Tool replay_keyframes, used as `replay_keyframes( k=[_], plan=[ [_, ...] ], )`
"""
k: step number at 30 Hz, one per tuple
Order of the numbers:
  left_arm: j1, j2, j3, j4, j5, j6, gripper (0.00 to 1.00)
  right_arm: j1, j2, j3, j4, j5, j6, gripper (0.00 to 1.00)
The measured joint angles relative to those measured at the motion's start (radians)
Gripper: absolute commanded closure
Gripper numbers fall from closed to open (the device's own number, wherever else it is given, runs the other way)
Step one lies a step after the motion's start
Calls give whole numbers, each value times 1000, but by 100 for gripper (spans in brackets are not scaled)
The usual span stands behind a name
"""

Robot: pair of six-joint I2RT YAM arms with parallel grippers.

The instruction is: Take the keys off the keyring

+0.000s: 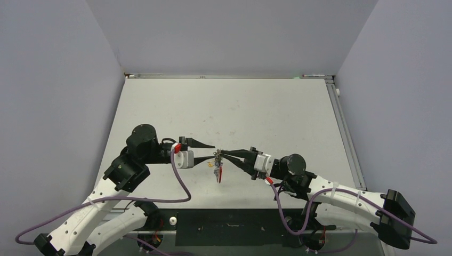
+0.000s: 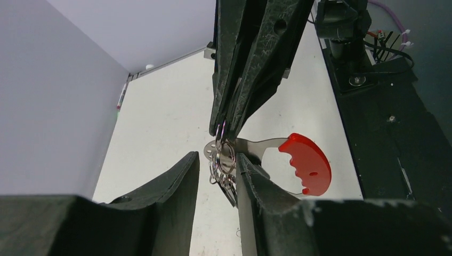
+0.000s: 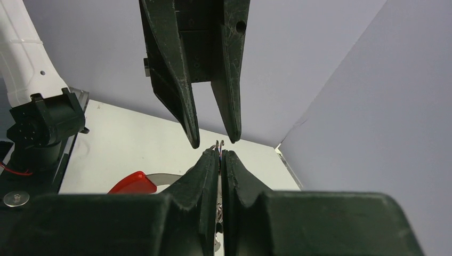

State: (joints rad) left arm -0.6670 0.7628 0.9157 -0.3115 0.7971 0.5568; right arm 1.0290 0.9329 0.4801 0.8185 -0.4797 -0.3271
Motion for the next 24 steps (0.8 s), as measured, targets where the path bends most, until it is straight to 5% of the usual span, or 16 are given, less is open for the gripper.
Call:
replay_keyframes(
  k=[10, 20, 24],
  plan=[
    [0, 28, -2, 45, 49, 3, 79, 8, 0, 0, 2, -1, -3, 95],
    [0, 43, -5, 68, 83, 9, 100, 14, 0, 0, 4, -5, -6, 95],
    [0, 45, -5, 62, 91, 21, 100, 14, 0, 0, 3, -4, -7, 95]
  ],
)
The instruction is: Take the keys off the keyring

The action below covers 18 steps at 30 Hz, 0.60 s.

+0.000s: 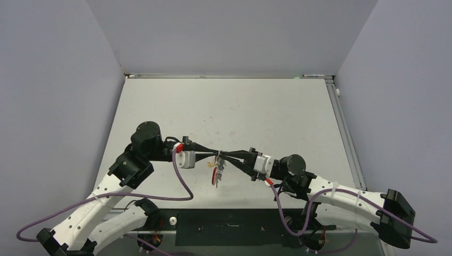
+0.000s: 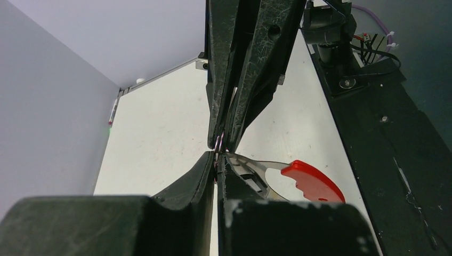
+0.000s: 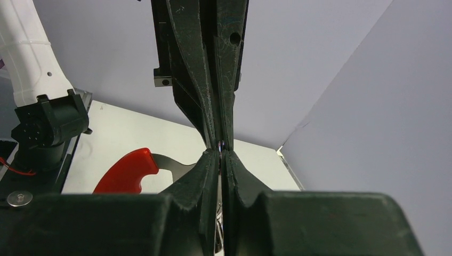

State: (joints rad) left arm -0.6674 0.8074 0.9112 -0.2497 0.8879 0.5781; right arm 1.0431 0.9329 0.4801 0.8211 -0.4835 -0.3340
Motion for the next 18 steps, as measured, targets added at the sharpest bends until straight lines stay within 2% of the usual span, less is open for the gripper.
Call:
replay_keyframes(
  k=[2, 6, 14, 18],
  plan=[
    [0, 0, 0, -5, 0, 0, 100, 0, 0, 0, -8, 0, -2, 85],
    [0, 0, 0, -46, -32, -2, 100, -1, -5, 29, -102, 5, -15, 75],
    [-6, 58, 108, -240, -204, 92, 100, -4, -28, 178, -464, 40, -82, 69],
    [-63, 77, 138, -301, -319, 145, 100, -4, -17, 237, -599, 64, -100, 65]
  ],
)
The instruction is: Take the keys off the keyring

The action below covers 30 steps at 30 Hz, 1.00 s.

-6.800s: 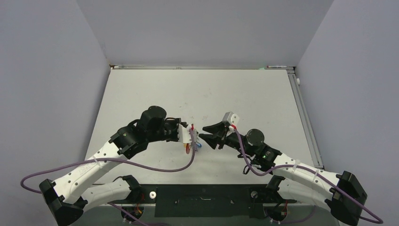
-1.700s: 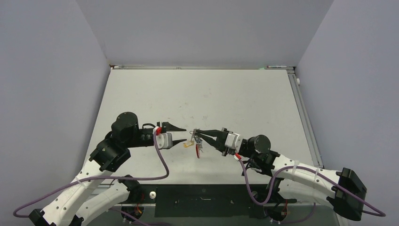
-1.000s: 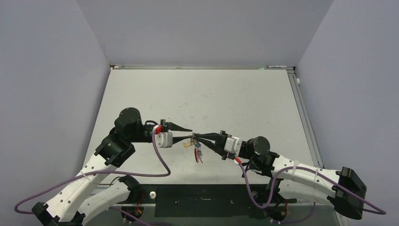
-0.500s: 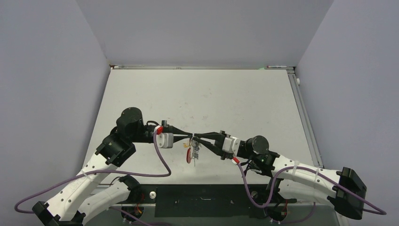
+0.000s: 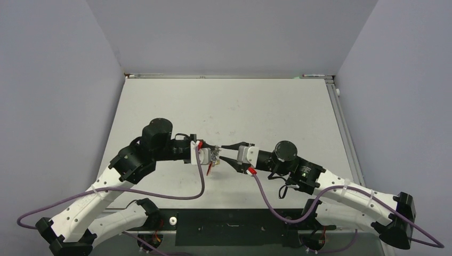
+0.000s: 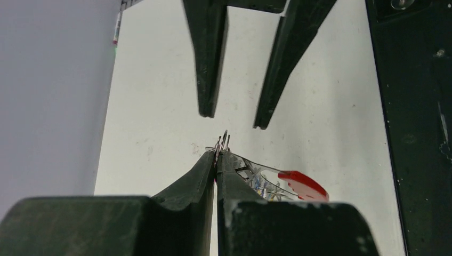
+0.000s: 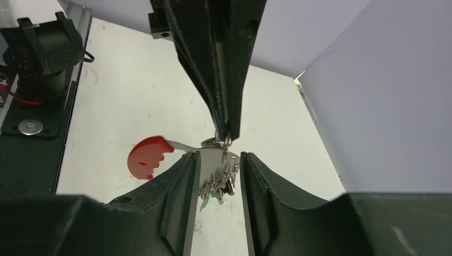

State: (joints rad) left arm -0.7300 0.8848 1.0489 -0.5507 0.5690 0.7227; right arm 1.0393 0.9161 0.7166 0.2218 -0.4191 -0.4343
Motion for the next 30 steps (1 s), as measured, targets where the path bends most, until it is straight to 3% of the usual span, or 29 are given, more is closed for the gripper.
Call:
replay_keyframes(
  k=[7, 30],
  plan=[
    [-107, 12, 3, -65, -125, 56, 100, 0, 55, 46, -111, 39, 9, 65],
    [-149, 29, 3, -67, -215, 113, 100, 15, 114, 93, -137, 74, 53, 72]
  ],
)
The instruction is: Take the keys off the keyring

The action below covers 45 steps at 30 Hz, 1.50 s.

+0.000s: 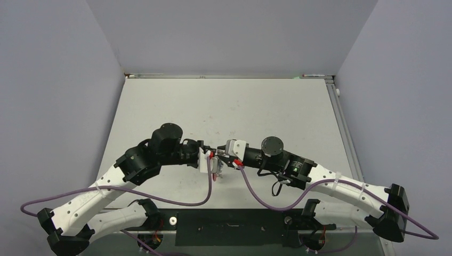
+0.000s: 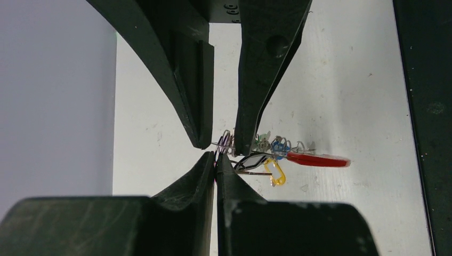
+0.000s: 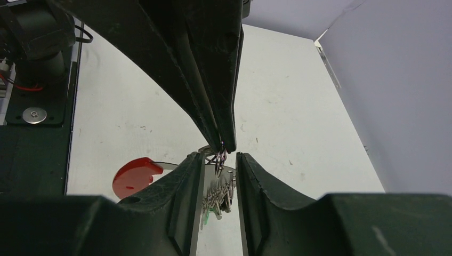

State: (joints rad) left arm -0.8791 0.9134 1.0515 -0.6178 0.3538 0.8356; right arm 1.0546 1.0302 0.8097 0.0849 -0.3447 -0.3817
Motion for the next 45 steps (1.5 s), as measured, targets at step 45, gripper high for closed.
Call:
replay_keyframes(
  k=[45],
  plan=[
    [216, -8, 0, 95, 318, -462, 87, 5, -103, -187, 321, -3, -39, 95]
  ],
)
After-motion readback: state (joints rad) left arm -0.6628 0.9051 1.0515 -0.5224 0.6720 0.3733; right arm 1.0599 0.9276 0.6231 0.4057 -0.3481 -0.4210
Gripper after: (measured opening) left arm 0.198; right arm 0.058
